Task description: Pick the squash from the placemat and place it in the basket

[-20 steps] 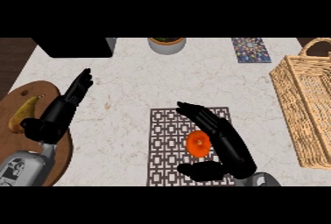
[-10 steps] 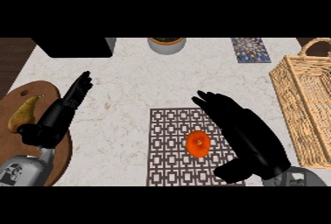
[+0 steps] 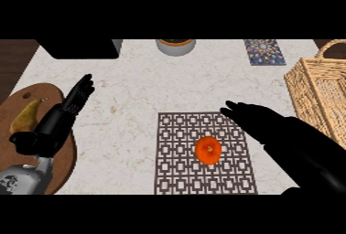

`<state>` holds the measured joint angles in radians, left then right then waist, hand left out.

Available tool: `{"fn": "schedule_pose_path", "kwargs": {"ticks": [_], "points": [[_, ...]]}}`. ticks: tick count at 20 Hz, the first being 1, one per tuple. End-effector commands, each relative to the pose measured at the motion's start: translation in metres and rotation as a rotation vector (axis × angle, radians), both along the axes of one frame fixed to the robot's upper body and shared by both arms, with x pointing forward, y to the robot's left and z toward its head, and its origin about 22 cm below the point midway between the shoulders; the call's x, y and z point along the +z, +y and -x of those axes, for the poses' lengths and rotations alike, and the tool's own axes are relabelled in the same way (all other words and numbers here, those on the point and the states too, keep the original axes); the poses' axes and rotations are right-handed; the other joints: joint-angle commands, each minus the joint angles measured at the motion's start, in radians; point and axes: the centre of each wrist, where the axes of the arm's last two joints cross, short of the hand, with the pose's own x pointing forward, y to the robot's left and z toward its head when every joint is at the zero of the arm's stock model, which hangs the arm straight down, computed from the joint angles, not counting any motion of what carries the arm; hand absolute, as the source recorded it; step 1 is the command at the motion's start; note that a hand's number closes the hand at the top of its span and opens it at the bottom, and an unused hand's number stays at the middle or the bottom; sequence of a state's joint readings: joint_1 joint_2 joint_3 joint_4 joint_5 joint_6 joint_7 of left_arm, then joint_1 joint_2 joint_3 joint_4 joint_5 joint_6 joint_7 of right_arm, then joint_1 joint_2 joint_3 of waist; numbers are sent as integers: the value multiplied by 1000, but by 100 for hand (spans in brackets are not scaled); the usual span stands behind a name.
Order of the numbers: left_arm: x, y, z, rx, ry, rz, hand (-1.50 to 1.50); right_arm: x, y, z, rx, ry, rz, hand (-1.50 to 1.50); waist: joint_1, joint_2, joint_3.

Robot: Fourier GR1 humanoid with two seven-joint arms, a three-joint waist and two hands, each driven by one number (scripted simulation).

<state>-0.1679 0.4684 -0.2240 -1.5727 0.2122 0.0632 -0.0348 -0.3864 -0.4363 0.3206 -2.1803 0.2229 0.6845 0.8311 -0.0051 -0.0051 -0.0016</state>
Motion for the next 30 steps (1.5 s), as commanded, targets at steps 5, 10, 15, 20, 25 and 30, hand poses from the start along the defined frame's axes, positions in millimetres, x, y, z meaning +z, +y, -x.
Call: {"fn": "schedule_pose_path", "kwargs": {"ticks": [5, 10, 15, 20, 25, 30], "points": [[2, -6, -10, 8, -9, -11, 0, 12, -25, 9, -24, 15, 5, -150, 3, 5, 2], [-11, -3, -4, 4, -21, 6, 0, -31, -24, -3, -77, 7, -62, -150, 6, 6, 2], [-4, -10, 9, 10, -5, 3, 0, -67, -23, -13, -68, 19, -100, -150, 11, 5, 2], [-9, -1, -10, -1, 1, -1, 0, -112, -6, -4, -61, -6, -126, -150, 4, 6, 2], [-2, -17, -9, -17, -4, 13, 0, -138, 5, -23, -63, -44, -94, -150, 5, 5, 2], [-2, 20, -3, -13, -3, 5, 0, -136, 20, -34, -57, -53, -120, -150, 7, 5, 2]]}}
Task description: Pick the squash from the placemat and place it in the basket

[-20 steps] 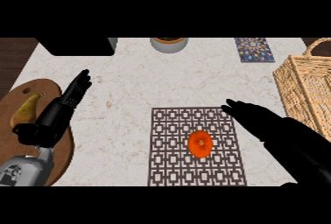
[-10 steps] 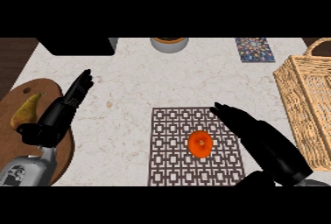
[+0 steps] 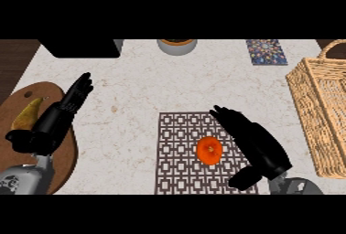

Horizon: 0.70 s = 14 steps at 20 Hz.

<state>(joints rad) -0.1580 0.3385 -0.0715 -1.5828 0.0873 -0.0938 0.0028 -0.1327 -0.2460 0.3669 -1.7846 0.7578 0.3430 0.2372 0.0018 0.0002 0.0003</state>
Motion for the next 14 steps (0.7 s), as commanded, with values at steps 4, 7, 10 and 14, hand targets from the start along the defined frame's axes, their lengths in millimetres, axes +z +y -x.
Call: {"fn": "schedule_pose_path", "kwargs": {"ticks": [4, 7, 10, 14], "points": [[3, -2, -5, 3, 4, 10, 0, -11, 2, 25, 36, -6, -33, -150, -5, -1, 0], [-1, -2, 1, 8, 0, 3, 0, -20, -5, 0, 51, -10, -69, -150, -2, -1, 0], [0, -11, -8, -17, -22, 15, 0, -3, 19, 9, 60, -10, -49, -150, -3, -1, 0], [4, -14, 1, 13, -5, -4, 0, -10, 4, -1, 16, -6, -8, -150, -2, -1, 0]]}}
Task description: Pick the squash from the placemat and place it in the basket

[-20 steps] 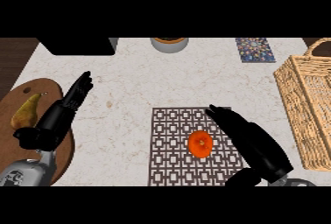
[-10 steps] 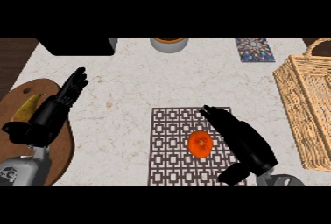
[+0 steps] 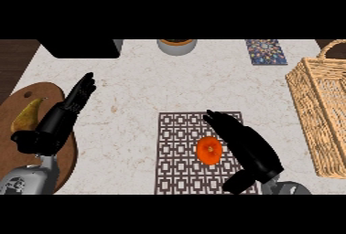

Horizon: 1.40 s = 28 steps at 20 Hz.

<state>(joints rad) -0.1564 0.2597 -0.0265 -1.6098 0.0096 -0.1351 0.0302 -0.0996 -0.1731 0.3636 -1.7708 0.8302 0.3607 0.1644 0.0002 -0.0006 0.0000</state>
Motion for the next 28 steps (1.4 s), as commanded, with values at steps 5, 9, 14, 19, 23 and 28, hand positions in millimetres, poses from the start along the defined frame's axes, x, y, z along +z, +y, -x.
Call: {"fn": "schedule_pose_path", "kwargs": {"ticks": [5, 9, 14, 19, 23, 28], "points": [[1, -4, -1, 13, 11, -7, 0, -9, 30, 7, 6, 11, 108, -150, 0, 0, 0], [3, 2, 0, 4, 8, -9, 0, -20, 21, -17, -19, -4, 109, -150, 1, 0, 0], [-15, 6, -7, 1, -1, 0, 0, -21, 30, -23, -24, 17, 101, -150, 1, 1, 0], [-19, 3, 2, 14, 10, -5, 0, -42, 25, -24, -48, 60, 152, -150, 2, 0, 0], [-6, -24, 1, -12, -4, 23, 0, -61, 26, -27, -47, 52, 167, -150, 3, 0, 0], [-18, 11, -5, 16, -1, 3, 0, -77, 19, -25, -33, 86, 147, -150, 1, 1, 0]]}}
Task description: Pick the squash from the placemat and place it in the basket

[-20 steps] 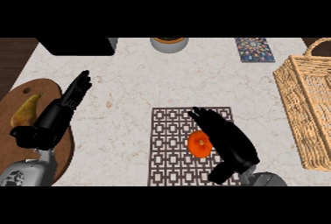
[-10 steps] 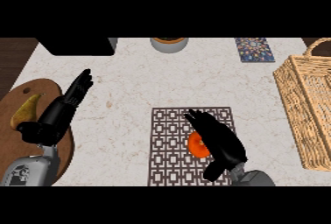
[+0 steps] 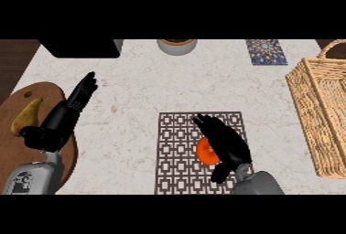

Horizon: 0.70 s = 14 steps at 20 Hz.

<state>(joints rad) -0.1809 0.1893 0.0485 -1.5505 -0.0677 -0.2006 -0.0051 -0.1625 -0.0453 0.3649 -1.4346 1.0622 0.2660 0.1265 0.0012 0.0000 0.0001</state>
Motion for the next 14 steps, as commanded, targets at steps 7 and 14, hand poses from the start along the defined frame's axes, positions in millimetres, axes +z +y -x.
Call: {"fn": "schedule_pose_path", "kwargs": {"ticks": [7, 14], "points": [[-2, 6, 0, -2, 4, 3, 0, -26, -8, -4, 82, 98, 55, 150, -1, 0, 0], [0, 2, 4, -2, 7, -3, 0, -43, 7, -1, 128, 58, 104, 150, 1, 0, 0]]}}
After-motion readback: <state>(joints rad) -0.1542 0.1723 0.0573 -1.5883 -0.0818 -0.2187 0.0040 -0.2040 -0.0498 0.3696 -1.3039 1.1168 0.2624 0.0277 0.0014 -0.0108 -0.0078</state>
